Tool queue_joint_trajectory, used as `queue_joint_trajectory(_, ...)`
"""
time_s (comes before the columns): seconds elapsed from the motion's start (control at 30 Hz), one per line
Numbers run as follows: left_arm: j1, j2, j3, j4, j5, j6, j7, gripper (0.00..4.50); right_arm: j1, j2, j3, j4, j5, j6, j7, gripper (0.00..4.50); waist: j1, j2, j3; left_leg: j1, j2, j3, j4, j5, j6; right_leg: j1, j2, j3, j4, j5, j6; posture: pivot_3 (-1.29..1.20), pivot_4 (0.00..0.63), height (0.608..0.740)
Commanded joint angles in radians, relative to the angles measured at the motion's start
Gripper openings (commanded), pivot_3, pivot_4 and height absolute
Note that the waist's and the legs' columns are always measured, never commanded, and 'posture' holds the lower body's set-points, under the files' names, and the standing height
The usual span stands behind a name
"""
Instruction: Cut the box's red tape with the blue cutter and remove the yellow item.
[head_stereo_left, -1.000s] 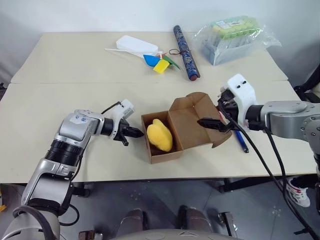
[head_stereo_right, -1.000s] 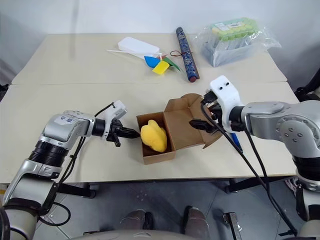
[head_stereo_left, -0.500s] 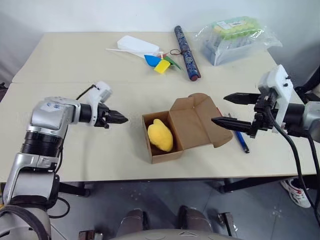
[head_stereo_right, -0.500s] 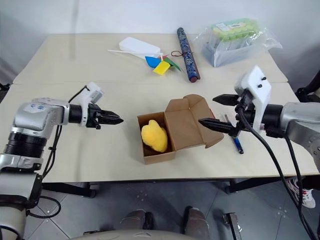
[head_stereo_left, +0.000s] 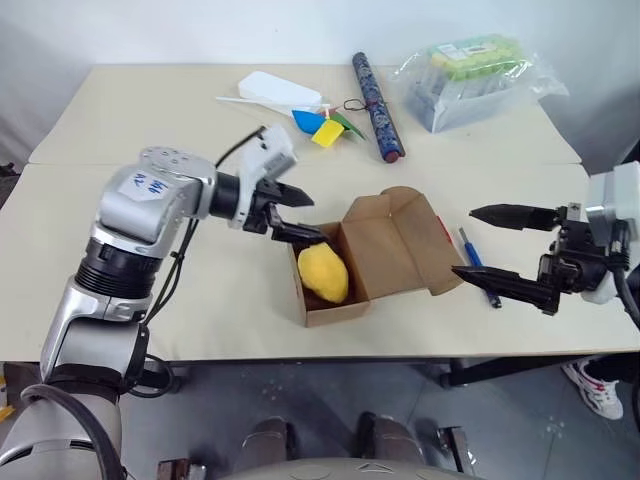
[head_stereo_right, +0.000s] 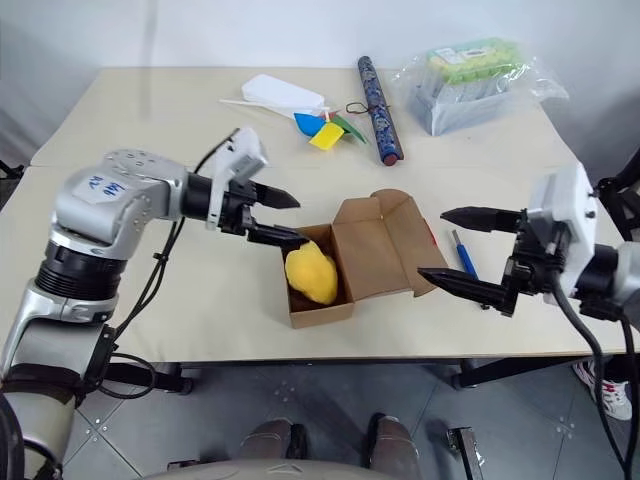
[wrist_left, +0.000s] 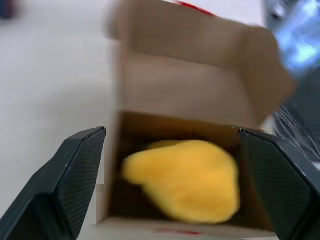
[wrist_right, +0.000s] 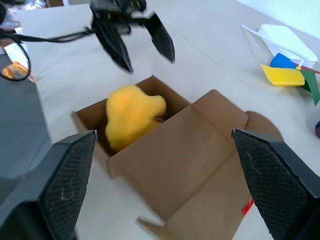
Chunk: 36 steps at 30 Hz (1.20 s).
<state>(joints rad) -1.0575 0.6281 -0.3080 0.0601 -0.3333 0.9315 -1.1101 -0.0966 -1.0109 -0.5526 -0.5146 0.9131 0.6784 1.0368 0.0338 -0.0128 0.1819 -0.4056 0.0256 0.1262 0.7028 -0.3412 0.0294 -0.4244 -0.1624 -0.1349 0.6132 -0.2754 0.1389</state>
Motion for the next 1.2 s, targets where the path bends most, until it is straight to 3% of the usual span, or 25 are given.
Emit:
queue_joint_trajectory(0.03, -0.042, -0.008, -0.094, 0.005, 0.059, -0.066, -0.051, 4.49, 0.132, 0.025, -0.155, -0.063, 0.006, -0.044, 0.104, 4.5, 0.004, 0.0, 0.0, 0.0, 0.0, 0.0, 0.0, 0.0, 0.0, 0.0, 0.0, 0.0, 0.0, 0.0, 0.0, 0.0, 0.15, 0.74)
queue_joint_trajectory(0.2, -0.056, -0.022, -0.211, 0.058, 0.151, -0.185, -0.121, 4.49, 0.344, 0.064, -0.315, -0.131, -0.024, -0.057, 0.16, 4.5, 0.016, 0.0, 0.0, 0.001, 0.0, 0.0, 0.001, 0.0, 0.0, 0.001, 0.0, 0.001, 0.0, 0.0, 0.0, 0.0, 0.15, 0.74)
queue_joint_trajectory(0.53, -0.086, -0.109, -0.303, 0.227, 0.316, -0.414, -0.172, 4.49, 0.533, 0.162, -0.497, -0.25, 0.032, -0.067, 0.119, 4.5, 0.02, 0.0, 0.0, 0.001, 0.0, -0.003, 0.009, -0.001, 0.002, 0.007, 0.0, 0.001, -0.002, 0.0, 0.0, 0.0, 0.15, 0.74)
queue_joint_trajectory(0.63, -0.105, -0.144, -0.328, 0.299, 0.383, -0.483, -0.165, 3.9, 0.565, 0.194, -0.515, -0.273, 0.045, -0.083, 0.102, 4.5, 0.021, 0.0, 0.0, 0.002, 0.0, -0.005, 0.012, -0.002, 0.003, 0.009, 0.0, 0.0, -0.002, 0.0, 0.0, 0.0, 0.15, 0.74)
queue_joint_trajectory(0.93, -0.16, -0.185, -0.263, 0.399, 0.406, -0.545, -0.211, 1.22, 0.56, 0.266, -0.504, -0.25, 0.113, -0.166, 0.054, 4.5, 0.018, 0.0, 0.0, 0.004, 0.001, -0.01, 0.013, -0.002, 0.004, 0.01, 0.0, 0.002, -0.001, 0.0, -0.001, 0.0, 0.15, 0.74)
queue_joint_trajectory(1.03, -0.174, -0.194, -0.24, 0.413, 0.405, -0.545, -0.219, 0.53, 0.555, 0.263, -0.491, -0.239, 0.124, -0.182, 0.047, 4.5, 0.017, 0.0, 0.0, 0.004, 0.001, -0.01, 0.013, -0.002, 0.004, 0.01, 0.0, 0.002, -0.001, 0.0, -0.001, 0.0, 0.15, 0.74)
queue_joint_trajectory(1.1, -0.185, -0.199, -0.223, 0.422, 0.402, -0.542, -0.22, 0.27, 0.555, 0.256, -0.481, -0.227, 0.116, -0.191, 0.053, 4.5, 0.018, 0.0, 0.0, 0.004, 0.001, -0.01, 0.013, -0.002, 0.005, 0.01, 0.0, 0.002, -0.001, 0.0, -0.001, 0.0, 0.15, 0.74)
queue_joint_trajectory(1.2, -0.208, -0.205, -0.182, 0.438, 0.388, -0.52, -0.217, 0.24, 0.543, 0.242, -0.467, -0.196, 0.108, -0.205, 0.062, 4.5, 0.017, 0.0, 0.0, 0.004, 0.001, -0.01, 0.013, -0.003, 0.005, 0.01, 0.0, 0.002, -0.001, 0.0, -0.001, 0.0, 0.15, 0.74)
